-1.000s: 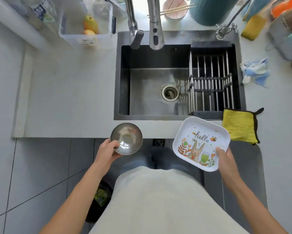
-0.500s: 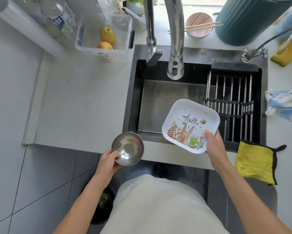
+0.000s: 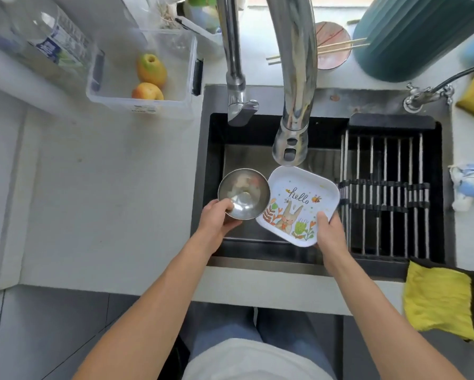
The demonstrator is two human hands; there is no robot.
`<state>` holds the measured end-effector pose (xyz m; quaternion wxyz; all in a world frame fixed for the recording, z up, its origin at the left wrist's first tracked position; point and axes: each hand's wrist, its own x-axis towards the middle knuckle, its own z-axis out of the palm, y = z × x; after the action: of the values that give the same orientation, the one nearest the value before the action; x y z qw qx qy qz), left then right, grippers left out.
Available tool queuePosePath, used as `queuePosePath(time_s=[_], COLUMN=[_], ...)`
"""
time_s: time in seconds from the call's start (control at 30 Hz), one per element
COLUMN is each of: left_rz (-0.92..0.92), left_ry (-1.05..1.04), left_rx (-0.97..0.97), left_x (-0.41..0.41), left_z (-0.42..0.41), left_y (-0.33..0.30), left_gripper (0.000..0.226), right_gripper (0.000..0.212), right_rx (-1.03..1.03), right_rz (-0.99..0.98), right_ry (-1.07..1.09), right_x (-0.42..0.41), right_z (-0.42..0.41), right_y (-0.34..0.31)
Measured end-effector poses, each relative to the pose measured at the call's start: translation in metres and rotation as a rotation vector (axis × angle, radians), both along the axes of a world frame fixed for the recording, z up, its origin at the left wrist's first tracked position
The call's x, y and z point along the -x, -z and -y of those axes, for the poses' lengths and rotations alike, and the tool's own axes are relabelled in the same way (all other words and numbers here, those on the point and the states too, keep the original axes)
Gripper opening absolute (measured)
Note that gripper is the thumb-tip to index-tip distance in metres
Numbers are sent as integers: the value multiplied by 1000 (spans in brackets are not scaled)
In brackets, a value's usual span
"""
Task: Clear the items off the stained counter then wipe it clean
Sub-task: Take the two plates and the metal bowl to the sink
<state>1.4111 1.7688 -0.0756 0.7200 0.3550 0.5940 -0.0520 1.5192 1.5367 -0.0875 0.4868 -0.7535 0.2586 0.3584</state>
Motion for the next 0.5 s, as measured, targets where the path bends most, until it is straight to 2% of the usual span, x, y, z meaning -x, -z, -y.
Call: queuePosePath(time_s=[0.1, 0.27, 0.4, 0.5], left_rz=[-25, -93, -135, -168], left_ry=[-49, -132, -149, -145], left_rx=[45, 124, 104, 62], left_x=[-18, -31, -39, -44], left_z=[0, -2, -5, -6], left_y=[26, 67, 96, 110], left_gripper=[30, 16, 22, 27], right_gripper=[29, 31, 25, 32], right_rx=[18, 24, 28, 30], right_rz=[-8, -61, -73, -58], right_ry=[50, 137, 117, 84], right_x=[-2, -16, -27, -33], right_z=[-11, -15, -9, -6], right_y=[29, 72, 100, 115])
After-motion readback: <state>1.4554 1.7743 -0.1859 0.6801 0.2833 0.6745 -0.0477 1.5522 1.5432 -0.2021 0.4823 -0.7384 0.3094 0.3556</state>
